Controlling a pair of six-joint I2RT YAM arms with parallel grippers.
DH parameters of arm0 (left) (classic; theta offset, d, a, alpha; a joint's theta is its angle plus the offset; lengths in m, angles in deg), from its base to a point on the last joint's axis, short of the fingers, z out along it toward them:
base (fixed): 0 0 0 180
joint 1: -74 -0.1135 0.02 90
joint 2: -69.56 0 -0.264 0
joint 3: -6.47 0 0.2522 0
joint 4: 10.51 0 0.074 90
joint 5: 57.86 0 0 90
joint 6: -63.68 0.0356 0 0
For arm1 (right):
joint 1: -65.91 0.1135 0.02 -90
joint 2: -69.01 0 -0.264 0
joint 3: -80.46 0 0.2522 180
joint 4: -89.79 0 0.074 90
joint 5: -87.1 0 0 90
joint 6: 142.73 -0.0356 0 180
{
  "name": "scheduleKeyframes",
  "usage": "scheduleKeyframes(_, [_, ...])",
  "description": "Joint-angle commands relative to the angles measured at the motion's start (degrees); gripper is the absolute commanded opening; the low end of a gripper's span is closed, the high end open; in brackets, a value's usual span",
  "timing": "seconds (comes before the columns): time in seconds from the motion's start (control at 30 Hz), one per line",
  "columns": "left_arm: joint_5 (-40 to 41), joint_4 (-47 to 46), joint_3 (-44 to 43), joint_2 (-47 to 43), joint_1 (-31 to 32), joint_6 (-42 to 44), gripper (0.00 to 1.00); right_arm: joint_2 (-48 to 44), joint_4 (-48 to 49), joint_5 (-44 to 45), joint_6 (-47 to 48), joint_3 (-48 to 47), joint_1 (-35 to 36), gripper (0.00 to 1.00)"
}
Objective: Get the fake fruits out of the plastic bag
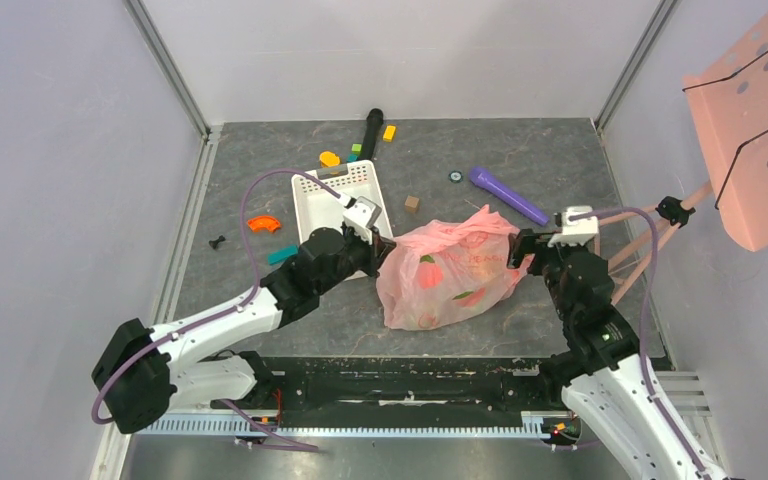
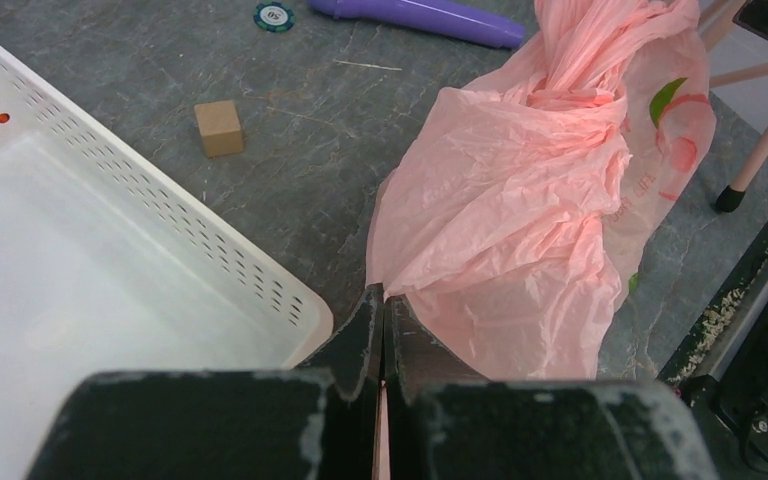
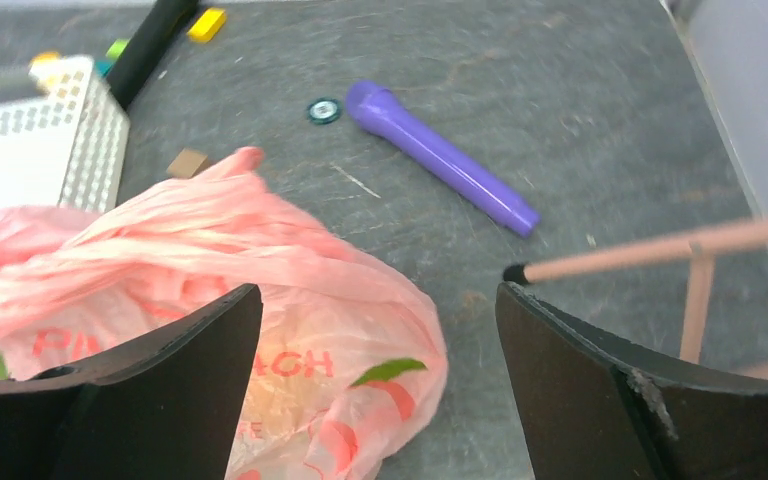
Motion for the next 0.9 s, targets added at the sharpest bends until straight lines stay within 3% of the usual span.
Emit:
scheduleKeyframes(0.0, [-1.4, -0.9, -2.2, 0.3, -0.2, 2.3, 0.02, 4.5, 4.1, -18.7, 21.7, -3.1, 0.0, 0.89])
scheduleKeyframes(0.07, [-1.4, -0.8, -2.1, 0.5, -0.1, 2.5, 0.02, 5.5, 6.3, -23.8, 27.1, -2.8, 0.0, 0.89])
scheduleKeyframes(0.3, [-2.0, -0.8, -2.3, 0.4, -0.2, 2.5, 0.02, 6.1, 19.0, -25.4, 39.8, 0.7, 0.0, 0.90])
scheduleKeyframes(0.7, [-2.7, -1.1, -2.7, 1.3, -0.2, 3.0, 0.02, 14.1, 15.6, -33.3, 46.5, -2.5, 0.0, 0.86])
scheduleKeyframes(0.77, [-2.9, -1.1, -2.7, 1.5, -0.2, 3.0, 0.02, 15.1, 16.7, -31.9, 46.3, -2.7, 0.0, 0.82])
scheduleKeyframes(0.87, [-3.0, -1.2, -2.6, 1.3, -0.2, 2.9, 0.02, 17.0, 18.3, -28.2, 45.5, -3.1, 0.0, 0.68])
